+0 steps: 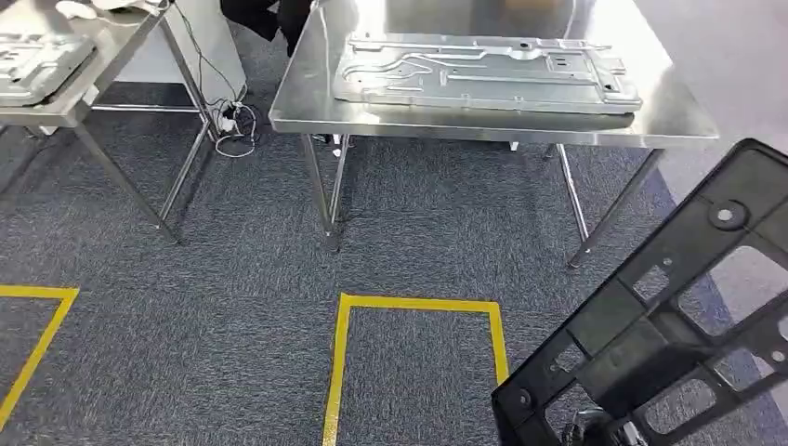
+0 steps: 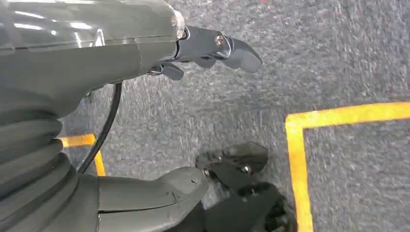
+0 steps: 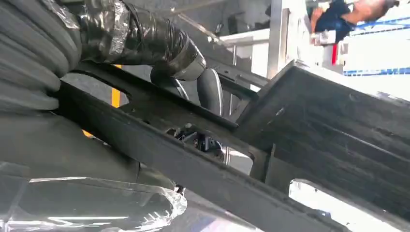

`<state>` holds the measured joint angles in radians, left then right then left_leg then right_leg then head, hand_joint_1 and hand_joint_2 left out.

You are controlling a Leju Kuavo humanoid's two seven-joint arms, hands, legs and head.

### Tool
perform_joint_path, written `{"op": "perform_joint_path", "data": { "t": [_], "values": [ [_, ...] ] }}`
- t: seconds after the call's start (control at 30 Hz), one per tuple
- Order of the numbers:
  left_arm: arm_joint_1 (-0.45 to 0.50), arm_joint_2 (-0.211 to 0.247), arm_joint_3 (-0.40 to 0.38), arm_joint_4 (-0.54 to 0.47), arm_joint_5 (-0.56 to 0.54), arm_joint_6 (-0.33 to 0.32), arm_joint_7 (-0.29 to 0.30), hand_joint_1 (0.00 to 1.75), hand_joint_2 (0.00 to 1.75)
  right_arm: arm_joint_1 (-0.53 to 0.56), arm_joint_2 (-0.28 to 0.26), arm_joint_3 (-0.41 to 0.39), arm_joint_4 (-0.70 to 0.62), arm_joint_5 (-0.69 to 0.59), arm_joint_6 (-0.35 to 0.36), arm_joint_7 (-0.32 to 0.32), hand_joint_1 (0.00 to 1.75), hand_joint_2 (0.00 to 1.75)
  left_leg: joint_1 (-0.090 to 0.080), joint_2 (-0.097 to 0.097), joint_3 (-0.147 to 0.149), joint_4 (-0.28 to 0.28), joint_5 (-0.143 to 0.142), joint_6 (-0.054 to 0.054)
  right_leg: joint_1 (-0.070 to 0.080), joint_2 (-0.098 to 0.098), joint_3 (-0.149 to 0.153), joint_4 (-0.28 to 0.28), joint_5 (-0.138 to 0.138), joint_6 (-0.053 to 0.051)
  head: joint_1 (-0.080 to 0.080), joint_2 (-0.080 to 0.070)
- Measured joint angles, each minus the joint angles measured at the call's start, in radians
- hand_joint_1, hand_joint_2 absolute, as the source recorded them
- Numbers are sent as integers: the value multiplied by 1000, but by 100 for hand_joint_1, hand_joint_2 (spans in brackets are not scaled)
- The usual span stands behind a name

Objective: Take the parts from the cabinet and place them on the table.

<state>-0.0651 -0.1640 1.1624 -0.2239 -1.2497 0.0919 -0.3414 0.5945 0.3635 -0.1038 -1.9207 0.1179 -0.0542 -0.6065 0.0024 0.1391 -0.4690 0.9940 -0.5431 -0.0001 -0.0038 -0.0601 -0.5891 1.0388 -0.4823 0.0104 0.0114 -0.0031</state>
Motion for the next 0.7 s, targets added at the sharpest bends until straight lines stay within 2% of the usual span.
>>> {"op": "perform_joint_path", "data": {
  "t": [0.03,0.07,0.1,0.13,0.17,0.2,0.23,0.27,0.3,0.33,0.37,0.4,0.47,0.5,0.53,0.57,0.6,0.63,0.67,0.7],
  "values": [
    [-2,0,0,0,-1,0,0,0,175,0,0,0,0,2,0,0,175,175,2,12,3,1,-6,-8,-7,19,4,-7,6,-10,0,0],
    [-3,0,0,0,-1,0,0,0,175,2,0,0,0,2,0,1,175,175,10,-39,0,19,-22,-13,-11,30,5,-11,8,-15,0,0],
    [-3,0,0,0,-1,1,-1,0,175,1,0,1,0,2,0,1,175,175,11,-85,-21,62,-53,-13,-11,38,5,-11,9,-23,0,0],
    [-2,0,1,0,-2,1,-1,0,175,-2,0,2,0,2,1,3,175,175,12,-115,-59,141,-96,-13,-10,50,4,-11,8,-27,-1,0],
    [0,0,3,0,-2,1,-1,0,175,-3,0,3,0,2,2,3,175,175,11,-128,-102,230,-135,-14,-8,64,4,-11,7,-29,-1,0],
    [3,0,3,0,-4,1,0,0,175,-2,0,3,0,2,2,3,175,175,11,-132,-142,303,-156,-14,-5,81,5,-10,7,-30,-1,0],
    [6,0,4,0,-4,0,0,0,175,-2,0,2,0,2,2,3,175,175,11,-133,-162,331,-148,-12,-3,98,6,-9,6,-30,0,0],
    [8,0,4,0,-4,0,1,0,175,-2,0,2,0,3,2,4,175,175,11,-134,-158,308,-117,-10,-1,114,8,-7,6,-31,-1,0],
    [7,0,4,0,-4,1,1,0,175,-2,0,2,0,2,2,4,175,175,11,-138,-134,239,-65,-6,0,132,10,-5,5,-31,-1,0],
    [6,0,4,0,-4,1,1,0,175,-2,0,2,0,3,2,4,175,175,10,-151,-96,144,-8,-1,0,147,14,-3,3,-28,-1,0],
    [6,1,4,0,-4,1,1,0,175,-2,0,2,0,3,2,4,175,175,11,-182,-64,61,33,4,-1,158,15,-1,1,-27,0,0],
    [5,2,5,0,-4,1,1,0,175,-3,0,2,1,3,2,4,175,175,9,-228,-56,40,16,7,3,167,11,2,0,-22,0,0],
    [3,2,6,0,-4,0,2,0,175,-2,0,3,1,3,3,5,175,175,4,-212,-56,30,19,10,-6,190,3,2,4,-9,0,0],
    [2,2,6,0,-4,0,3,0,175,0,0,2,1,3,3,5,175,175,1,-202,-54,30,20,15,-9,203,2,-3,8,-1,-1,0],
    [1,2,7,0,-3,-1,3,0,175,1,0,2,0,3,3,5,175,175,3,-189,-49,21,26,22,-6,215,-2,-7,12,7,0,0],
    [-1,0,8,0,-1,-3,4,0,175,2,0,2,0,3,3,5,175,175,13,-171,-44,8,35,31,-6,175,-3,8,4,6,-1,0],
    [2,0,9,0,1,-4,5,0,175,1,0,2,0,3,2,5,175,175,11,-162,-41,1,37,38,0,112,-19,39,-23,10,3,0],
    [3,0,12,0,3,-4,5,0,175,-3,0,2,0,6,2,6,175,175,9,-153,-42,1,37,41,-1,85,-48,96,-60,14,2,0],
    [5,0,15,0,4,-7,6,0,175,-4,0,3,0,20,-3,8,175,175,7,-141,-42,1,31,43,-4,72,-91,182,-101,18,2,0],
    [7,0,18,0,5,-9,7,0,175,-3,0,3,1,31,-9,10,175,175,6,-129,-42,1,28,43,-9,68,-129,258,-128,22,2,0]
  ]
}}
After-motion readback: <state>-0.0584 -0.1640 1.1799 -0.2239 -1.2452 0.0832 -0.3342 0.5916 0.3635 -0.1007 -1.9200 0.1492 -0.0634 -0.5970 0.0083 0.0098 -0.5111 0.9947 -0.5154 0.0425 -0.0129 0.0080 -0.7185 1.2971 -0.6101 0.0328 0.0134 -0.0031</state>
